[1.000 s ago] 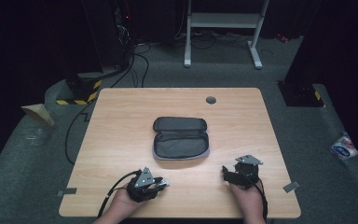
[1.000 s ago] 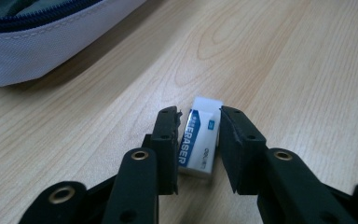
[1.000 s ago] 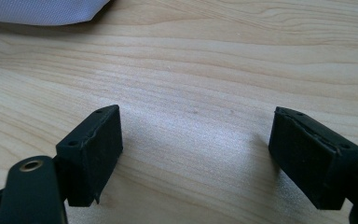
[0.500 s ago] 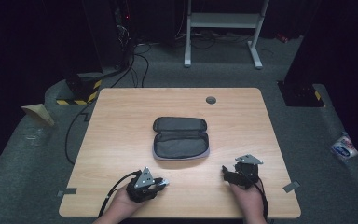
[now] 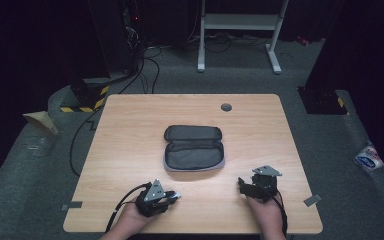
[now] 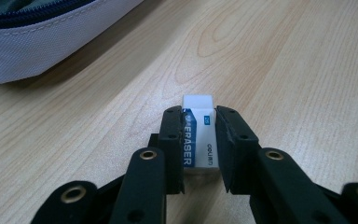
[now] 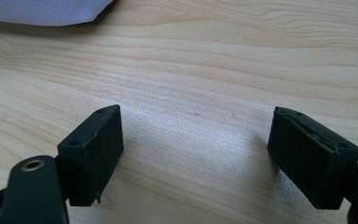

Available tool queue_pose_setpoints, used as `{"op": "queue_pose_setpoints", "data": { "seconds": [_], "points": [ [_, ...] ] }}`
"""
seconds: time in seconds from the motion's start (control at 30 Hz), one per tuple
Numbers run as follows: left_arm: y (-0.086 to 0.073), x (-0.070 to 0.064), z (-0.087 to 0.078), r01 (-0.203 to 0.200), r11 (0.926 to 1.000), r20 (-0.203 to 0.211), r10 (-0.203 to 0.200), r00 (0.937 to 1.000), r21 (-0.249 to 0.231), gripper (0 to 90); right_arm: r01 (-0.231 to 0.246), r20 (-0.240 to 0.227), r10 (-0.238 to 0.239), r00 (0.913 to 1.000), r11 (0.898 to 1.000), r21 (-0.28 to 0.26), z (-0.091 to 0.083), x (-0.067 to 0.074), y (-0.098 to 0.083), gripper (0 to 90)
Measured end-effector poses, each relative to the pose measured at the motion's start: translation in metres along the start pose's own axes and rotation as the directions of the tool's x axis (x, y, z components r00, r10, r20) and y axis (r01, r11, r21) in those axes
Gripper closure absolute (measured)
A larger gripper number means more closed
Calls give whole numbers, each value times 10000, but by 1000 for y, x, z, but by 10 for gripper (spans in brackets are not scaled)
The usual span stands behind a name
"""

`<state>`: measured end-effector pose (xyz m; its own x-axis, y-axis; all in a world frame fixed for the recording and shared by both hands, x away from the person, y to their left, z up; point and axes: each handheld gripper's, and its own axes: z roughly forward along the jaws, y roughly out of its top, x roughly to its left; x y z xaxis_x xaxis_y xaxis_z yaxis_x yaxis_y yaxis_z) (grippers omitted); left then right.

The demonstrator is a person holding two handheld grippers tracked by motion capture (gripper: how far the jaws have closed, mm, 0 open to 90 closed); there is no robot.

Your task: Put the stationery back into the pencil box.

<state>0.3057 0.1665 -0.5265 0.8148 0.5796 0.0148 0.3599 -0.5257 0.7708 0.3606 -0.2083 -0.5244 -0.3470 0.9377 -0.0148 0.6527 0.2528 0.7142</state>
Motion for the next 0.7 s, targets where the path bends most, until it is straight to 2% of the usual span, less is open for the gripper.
{"op": "queue_pose_setpoints", "data": {
  "seconds": [0.4, 0.53, 0.7],
  "points": [
    [0, 0, 0, -28, 10000, -31, 28, 10000, 6, 729, 3, -8, -3, 10000, 10000, -3, 0, 0, 0, 182],
    [0, -2, 0, -73, 10000, -167, 73, 9998, 1, 730, 10, -18, -10, 10000, 10000, -4, 0, 0, 0, 182],
    [1, 0, -3, 146, 9996, -215, -151, 9997, -247, 729, 12, -21, -12, 10000, 10000, -3, 0, 0, 0, 183]
  ]
}}
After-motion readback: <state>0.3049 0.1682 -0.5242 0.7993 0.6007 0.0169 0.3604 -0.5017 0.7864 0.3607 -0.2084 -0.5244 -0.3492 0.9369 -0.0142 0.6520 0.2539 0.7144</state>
